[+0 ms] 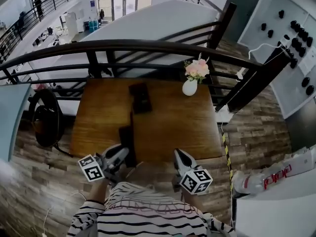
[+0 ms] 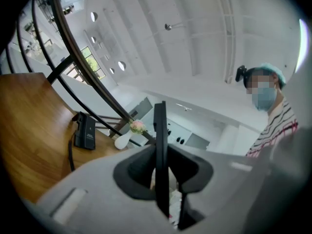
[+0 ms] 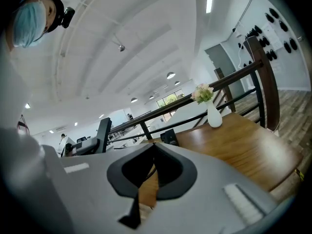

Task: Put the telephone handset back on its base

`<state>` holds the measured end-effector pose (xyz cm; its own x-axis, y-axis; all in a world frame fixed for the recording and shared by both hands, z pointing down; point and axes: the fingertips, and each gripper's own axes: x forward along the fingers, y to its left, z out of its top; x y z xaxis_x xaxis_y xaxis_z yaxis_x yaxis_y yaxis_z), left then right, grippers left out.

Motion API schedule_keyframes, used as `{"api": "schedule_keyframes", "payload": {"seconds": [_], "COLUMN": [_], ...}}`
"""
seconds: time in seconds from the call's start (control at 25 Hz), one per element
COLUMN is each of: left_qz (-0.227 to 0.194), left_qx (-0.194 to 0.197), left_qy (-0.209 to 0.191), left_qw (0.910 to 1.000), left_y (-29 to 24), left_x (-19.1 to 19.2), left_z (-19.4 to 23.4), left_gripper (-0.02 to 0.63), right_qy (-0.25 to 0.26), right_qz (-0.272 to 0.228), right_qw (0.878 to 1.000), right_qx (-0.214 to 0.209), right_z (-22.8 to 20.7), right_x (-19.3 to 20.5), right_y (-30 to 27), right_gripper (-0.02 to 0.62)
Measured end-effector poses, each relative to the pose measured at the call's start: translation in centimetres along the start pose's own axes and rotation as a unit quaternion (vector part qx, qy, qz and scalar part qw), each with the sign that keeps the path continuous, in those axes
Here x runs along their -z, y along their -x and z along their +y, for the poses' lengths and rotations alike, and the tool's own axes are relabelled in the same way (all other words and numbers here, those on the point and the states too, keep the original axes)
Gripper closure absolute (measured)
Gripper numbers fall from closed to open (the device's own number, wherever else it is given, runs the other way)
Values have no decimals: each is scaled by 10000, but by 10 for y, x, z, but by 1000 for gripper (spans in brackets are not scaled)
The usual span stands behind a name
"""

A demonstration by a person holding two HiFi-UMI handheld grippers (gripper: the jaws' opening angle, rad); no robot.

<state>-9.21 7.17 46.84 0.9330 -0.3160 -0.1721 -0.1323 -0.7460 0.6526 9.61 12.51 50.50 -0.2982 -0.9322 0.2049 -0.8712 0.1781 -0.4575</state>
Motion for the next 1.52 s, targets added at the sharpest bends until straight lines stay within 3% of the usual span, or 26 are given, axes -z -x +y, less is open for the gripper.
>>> {"api": "schedule_keyframes", "payload": {"seconds": [0.24,0.56,0.92,1.52], "left_qz": [35,60,140,1], "left_qx": [-248,-111,259,338], "left_qy": [-14,86,91,126], "left_qw": [9997,9999,9995,9993], "left_y": [-16,-48,-81,-93], "left_x": [13,-1,-46,-101], "left_z": [-7,15,54,128], "left_gripper": [534,534,534,534], "right_qy": [-55,-160,-89,-126], "right_qz": [110,132,-36,89], "right_qw": [9995,9993,9998,9998], "right_qx": [-284,-296,-184,-109], "right_z": [-14,-24,-25,-29], "right_x": [-6,-20,-50,-53], "right_y": [2,-23,-78,-160], "right_gripper": [595,595,595,595]}}
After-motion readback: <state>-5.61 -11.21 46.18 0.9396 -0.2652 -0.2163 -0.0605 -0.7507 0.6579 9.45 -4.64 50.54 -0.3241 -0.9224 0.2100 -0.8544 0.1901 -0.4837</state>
